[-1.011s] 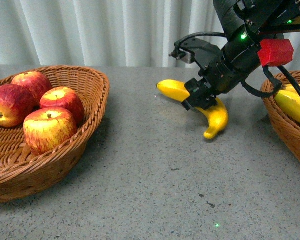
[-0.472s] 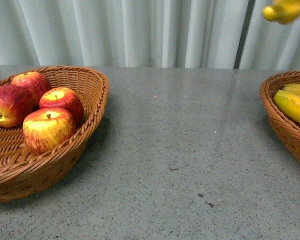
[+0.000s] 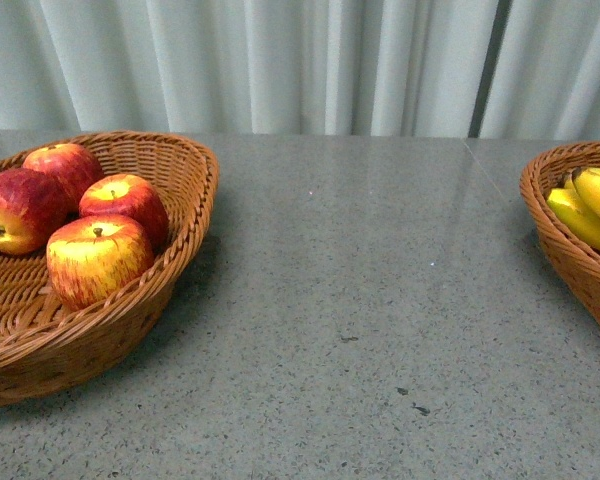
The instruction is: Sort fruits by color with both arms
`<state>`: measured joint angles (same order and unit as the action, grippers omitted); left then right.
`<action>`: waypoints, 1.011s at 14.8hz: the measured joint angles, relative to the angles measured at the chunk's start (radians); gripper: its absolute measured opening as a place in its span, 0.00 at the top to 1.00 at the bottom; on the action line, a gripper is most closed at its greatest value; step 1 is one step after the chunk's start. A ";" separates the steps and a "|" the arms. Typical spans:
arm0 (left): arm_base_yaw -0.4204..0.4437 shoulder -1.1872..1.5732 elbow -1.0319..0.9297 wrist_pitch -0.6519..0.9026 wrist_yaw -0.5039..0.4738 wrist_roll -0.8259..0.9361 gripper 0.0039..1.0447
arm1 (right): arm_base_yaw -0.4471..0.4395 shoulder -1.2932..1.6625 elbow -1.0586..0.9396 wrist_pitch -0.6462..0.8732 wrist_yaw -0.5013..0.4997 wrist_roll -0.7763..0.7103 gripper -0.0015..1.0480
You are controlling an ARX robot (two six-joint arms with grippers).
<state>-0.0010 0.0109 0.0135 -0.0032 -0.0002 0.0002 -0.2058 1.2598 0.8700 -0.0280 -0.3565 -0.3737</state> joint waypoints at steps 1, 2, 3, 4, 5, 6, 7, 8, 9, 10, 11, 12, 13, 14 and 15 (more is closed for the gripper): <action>0.000 0.000 0.000 0.000 0.000 0.000 0.06 | 0.008 -0.029 -0.013 0.005 -0.010 0.020 0.07; 0.000 0.000 0.000 0.000 0.000 0.000 0.06 | 0.013 -0.052 -0.024 0.006 -0.018 0.032 0.06; 0.000 0.000 0.000 0.000 0.000 0.000 0.06 | 0.015 -0.064 -0.030 0.008 -0.021 0.038 0.06; 0.000 0.000 0.000 0.000 0.000 0.000 0.06 | 0.021 -0.089 -0.044 0.014 -0.029 0.047 0.06; 0.000 0.000 0.000 0.000 0.000 0.000 0.06 | 0.027 -0.116 -0.058 0.018 -0.034 0.063 0.06; 0.000 0.000 0.000 0.000 0.000 0.000 0.06 | 0.035 -0.145 -0.072 0.017 -0.038 0.074 0.06; 0.000 0.000 0.000 0.000 0.000 0.000 0.06 | 0.039 -0.159 -0.080 0.017 -0.040 0.078 0.06; 0.000 0.000 0.000 0.000 0.000 0.000 0.06 | 0.051 -0.205 -0.102 0.023 -0.042 0.090 0.06; 0.000 0.000 0.000 0.000 0.000 0.000 0.06 | 0.064 -0.237 -0.132 0.073 -0.020 0.119 0.08; 0.000 0.000 0.000 0.000 0.000 0.000 0.06 | 0.083 -0.273 -0.169 0.147 0.030 0.137 0.11; 0.000 0.000 0.000 0.000 0.000 0.000 0.06 | 0.102 -0.311 -0.203 0.196 0.081 0.171 0.15; 0.000 0.000 0.000 0.000 0.000 0.000 0.06 | 0.117 -0.351 -0.235 0.227 0.121 0.197 0.18; 0.000 0.000 0.000 0.000 0.000 0.000 0.06 | 0.135 -0.394 -0.269 0.254 0.164 0.223 0.22; 0.000 0.000 0.000 0.000 0.000 0.000 0.06 | 0.159 -0.435 -0.302 0.267 0.211 0.246 0.25; 0.000 0.000 0.000 0.000 0.000 0.000 0.06 | 0.180 -0.480 -0.330 0.256 0.252 0.268 0.29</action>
<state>-0.0010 0.0109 0.0135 -0.0032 -0.0002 0.0002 -0.0254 0.7803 0.5404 0.2276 -0.1043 -0.1059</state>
